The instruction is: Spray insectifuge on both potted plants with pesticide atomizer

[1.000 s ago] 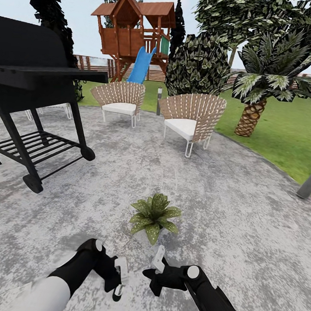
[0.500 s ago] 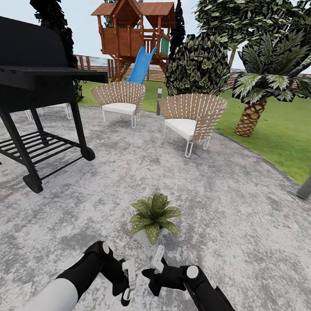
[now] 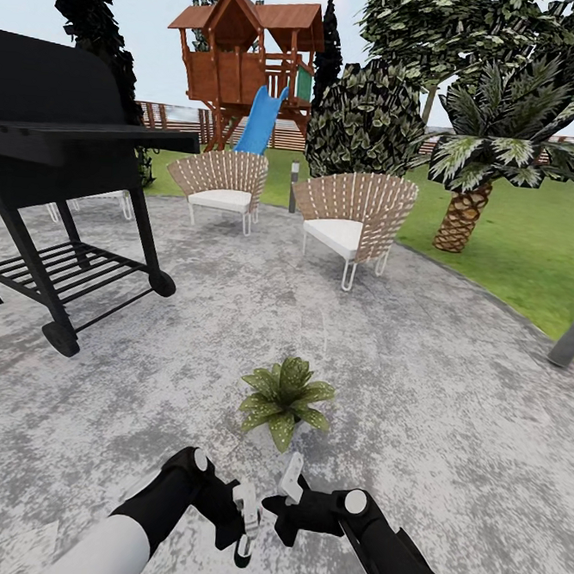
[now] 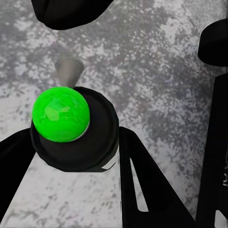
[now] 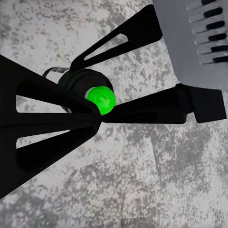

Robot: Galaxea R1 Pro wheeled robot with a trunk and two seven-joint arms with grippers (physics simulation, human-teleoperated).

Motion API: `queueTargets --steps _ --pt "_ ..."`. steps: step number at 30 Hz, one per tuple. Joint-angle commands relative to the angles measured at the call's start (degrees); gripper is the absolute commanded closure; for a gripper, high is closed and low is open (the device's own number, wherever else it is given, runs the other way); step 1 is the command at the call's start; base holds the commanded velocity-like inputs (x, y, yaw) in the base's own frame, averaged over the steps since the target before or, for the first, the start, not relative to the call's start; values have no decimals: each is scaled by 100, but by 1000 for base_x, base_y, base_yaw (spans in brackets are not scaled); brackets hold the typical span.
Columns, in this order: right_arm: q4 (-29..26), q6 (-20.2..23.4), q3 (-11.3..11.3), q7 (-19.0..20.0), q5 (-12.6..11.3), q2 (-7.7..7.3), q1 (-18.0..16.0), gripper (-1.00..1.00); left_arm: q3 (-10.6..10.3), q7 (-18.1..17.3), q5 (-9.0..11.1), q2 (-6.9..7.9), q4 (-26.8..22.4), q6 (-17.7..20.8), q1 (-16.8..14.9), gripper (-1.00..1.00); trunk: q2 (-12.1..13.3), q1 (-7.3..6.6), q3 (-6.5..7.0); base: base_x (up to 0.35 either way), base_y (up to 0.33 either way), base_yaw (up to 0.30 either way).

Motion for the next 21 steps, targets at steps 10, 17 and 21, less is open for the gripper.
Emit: queueTargets --steps 10,17,21 --pt "-9 21 -4 18 27 -2 -2 100 11 -23 46 -4 -4 57 -1 100 -2 -1 -5 0 0 0" --pt "-9 21 -4 21 27 -1 -2 100 14 -14 306 4 -6 49 -2 100 -2 -1 -5 0 0 0" --pt "-9 21 -4 21 27 -2 -2 100 13 -14 309 4 -12 50 -3 100 -2 -1 -5 0 0 0"
